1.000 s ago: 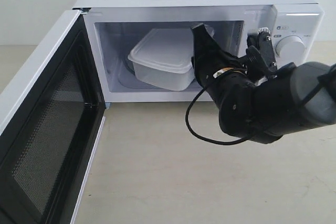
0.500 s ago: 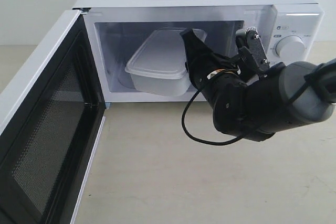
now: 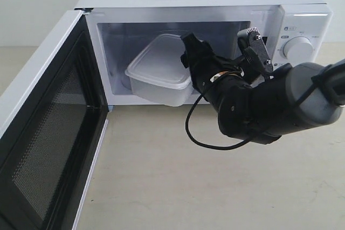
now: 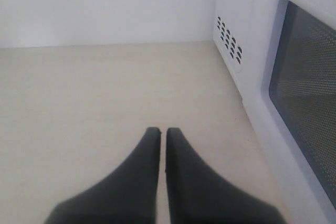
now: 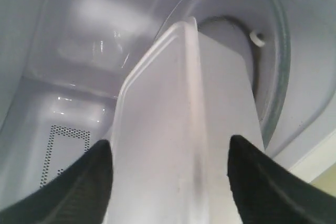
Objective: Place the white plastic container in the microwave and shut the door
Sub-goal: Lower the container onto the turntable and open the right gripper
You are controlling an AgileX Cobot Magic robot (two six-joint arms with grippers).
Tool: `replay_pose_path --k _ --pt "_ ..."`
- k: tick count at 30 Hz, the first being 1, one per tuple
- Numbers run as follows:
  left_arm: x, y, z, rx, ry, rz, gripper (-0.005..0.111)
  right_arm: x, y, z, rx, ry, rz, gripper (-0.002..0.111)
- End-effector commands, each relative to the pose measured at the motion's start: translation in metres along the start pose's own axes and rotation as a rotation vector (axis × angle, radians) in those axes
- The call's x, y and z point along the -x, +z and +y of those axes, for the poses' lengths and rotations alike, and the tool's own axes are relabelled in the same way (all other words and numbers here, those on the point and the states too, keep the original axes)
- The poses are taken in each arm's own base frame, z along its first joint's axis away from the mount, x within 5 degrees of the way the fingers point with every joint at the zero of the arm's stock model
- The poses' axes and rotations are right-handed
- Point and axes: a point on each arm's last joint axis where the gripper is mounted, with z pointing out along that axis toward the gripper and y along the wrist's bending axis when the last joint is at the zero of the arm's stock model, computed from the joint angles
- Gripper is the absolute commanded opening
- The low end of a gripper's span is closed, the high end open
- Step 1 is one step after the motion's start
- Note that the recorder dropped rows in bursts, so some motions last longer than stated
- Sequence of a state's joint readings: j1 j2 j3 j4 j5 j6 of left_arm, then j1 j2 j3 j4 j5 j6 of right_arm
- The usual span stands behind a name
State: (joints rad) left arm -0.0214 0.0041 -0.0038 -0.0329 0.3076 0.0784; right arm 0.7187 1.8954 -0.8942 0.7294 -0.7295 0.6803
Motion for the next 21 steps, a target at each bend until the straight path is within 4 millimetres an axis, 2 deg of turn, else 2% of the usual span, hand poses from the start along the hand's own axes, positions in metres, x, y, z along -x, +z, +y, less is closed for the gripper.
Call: replay_pose_path --k 1,6,7,8,10,11,13,16,17,21 --pt "-0.0010 0.0001 0.0001 0.003 -0.004 -0.001 0.004 0.0013 0.0008 0.0015 0.008 -0.007 -0.009 0.061" --pt "-0.0010 0.0001 0.0001 0.003 -0.004 -0.001 0.004 0.0016 0.0008 0.0019 0.012 -0.009 -0.013 0.060" --pt "-0.0010 0.0001 0.0001 0.003 -0.004 -0.001 0.004 0.0023 0.0008 0.0025 0.018 -0.009 -0.020 0.056" --pt "-0.0010 0.0001 0.0001 0.003 -0.004 -0.001 0.004 0.0031 0.0007 0.0036 0.031 -0.014 -0.029 0.044" --pt "-0.0010 0.0001 0.0001 0.003 -0.004 -0.001 0.004 0.0051 0.0005 0.0061 0.058 -0.020 -0.052 0.032" --pt "-0.0010 0.0001 0.0001 0.003 -0.004 -0.001 0.004 0.0056 0.0005 0.0065 0.062 -0.020 -0.057 0.031" --pt "-0.0010 0.0001 0.0001 0.003 -0.004 -0.001 0.004 0.0063 0.0004 0.0071 0.069 -0.020 -0.066 0.035" --pt "-0.0010 0.0001 0.0001 0.003 -0.004 -0.001 0.004 0.0065 0.0004 0.0069 0.067 -0.018 -0.067 0.054" --pt "-0.0010 0.0001 0.0001 0.003 -0.004 -0.001 0.004 0.0066 0.0004 0.0068 0.066 -0.016 -0.068 0.058" --pt "-0.0010 0.0001 0.0001 0.003 -0.004 -0.001 0.004 0.0075 0.0003 0.0074 0.072 -0.015 -0.078 0.061"
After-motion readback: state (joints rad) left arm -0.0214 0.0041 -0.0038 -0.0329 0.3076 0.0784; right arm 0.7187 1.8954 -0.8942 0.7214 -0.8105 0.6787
